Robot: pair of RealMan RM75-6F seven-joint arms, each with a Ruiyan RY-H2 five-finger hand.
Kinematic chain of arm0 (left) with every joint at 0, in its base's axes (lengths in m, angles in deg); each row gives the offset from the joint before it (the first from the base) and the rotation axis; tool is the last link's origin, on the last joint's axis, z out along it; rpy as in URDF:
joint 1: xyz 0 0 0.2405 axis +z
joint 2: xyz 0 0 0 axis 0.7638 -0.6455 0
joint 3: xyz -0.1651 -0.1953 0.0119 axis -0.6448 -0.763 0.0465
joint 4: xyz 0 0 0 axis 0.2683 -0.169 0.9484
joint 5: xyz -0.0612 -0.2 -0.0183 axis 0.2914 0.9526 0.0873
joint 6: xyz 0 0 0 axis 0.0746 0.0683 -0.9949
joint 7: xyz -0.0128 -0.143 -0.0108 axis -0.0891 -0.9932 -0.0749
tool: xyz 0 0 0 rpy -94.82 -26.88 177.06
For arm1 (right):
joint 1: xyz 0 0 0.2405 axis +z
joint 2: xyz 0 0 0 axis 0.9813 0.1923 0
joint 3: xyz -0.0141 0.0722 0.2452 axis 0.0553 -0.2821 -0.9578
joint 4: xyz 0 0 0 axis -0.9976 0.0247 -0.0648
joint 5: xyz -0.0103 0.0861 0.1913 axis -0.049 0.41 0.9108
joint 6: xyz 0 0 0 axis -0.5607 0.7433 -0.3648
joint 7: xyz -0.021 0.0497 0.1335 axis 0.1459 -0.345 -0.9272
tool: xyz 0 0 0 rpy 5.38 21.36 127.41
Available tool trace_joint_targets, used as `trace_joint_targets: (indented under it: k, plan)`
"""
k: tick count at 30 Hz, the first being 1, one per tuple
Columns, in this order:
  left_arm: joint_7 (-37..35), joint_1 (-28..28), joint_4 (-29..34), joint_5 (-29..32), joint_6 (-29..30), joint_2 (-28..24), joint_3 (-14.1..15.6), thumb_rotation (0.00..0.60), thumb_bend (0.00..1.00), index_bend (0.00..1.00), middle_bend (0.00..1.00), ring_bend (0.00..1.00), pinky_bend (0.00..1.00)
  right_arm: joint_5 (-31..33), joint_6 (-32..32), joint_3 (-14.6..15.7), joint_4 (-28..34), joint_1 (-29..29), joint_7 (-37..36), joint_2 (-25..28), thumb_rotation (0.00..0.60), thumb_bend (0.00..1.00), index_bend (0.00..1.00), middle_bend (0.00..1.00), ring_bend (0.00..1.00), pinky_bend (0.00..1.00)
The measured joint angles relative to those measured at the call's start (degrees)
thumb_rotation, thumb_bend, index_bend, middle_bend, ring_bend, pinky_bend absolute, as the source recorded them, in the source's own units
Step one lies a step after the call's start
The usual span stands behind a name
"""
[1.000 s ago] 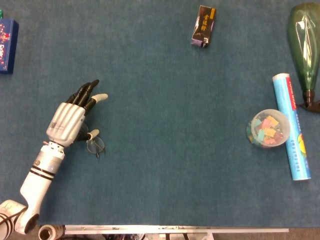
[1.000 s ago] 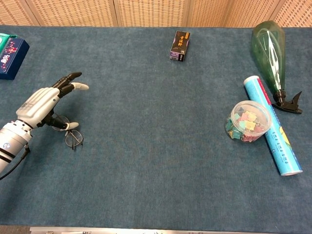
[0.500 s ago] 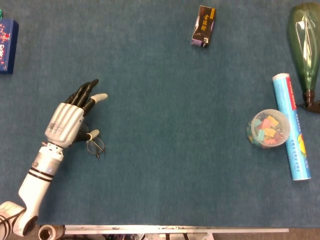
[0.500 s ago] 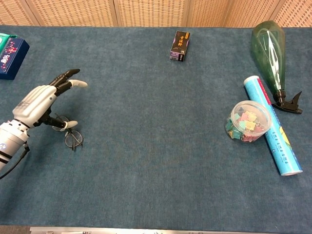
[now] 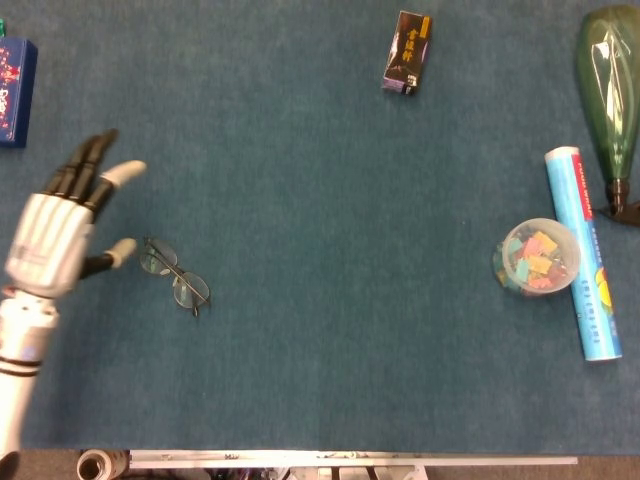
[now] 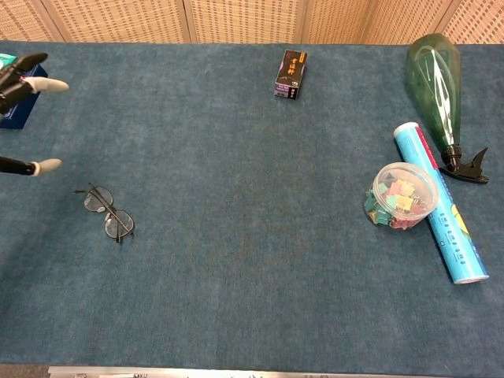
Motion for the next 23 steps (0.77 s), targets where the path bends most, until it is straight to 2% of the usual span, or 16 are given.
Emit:
trace_joint_targets:
  k: [8,13,19,23]
  plan:
    - [6.5,3.3,5.5,2.3,2.9,-8.3,-1.3,0.6,0.04,0.21,0.06,0.08,0.21,1.4,-1.0,-0.8,-0.9,-0.4,3.5,-1.0,0.6,0.21,0.24,0.31,0.36,0.47]
    - [9.1,5.5,8.3,3.8,4.5,-12.3,-1.9,0.6,0.04,0.22,0.09,0.09,0.27,2.5,-1.4,-1.0,-0.5,-1.0,4.8,-1.4,0.6,0.21,0.24,0.31,0.36,0.47]
    - [11.6,8.3,13.9,6.1,4.7,-16.9,-1.3,0.6,0.04,0.26,0.17,0.15,0.32,3.4,-1.2,-1.1,0.1,-1.3,5.8,-1.6,0.6,0.21,0.24,0.31,0.37,0.47]
    - [14.5,10.0,17.4,7.4,4.4,-19.3,-0.6,0.6,0.04,0.27,0.19,0.17,0.34,3.0,-0.9,-1.0,0.4,-1.1,6.1,-1.6,0.6,0.21,0.24,0.31,0.37,0.47]
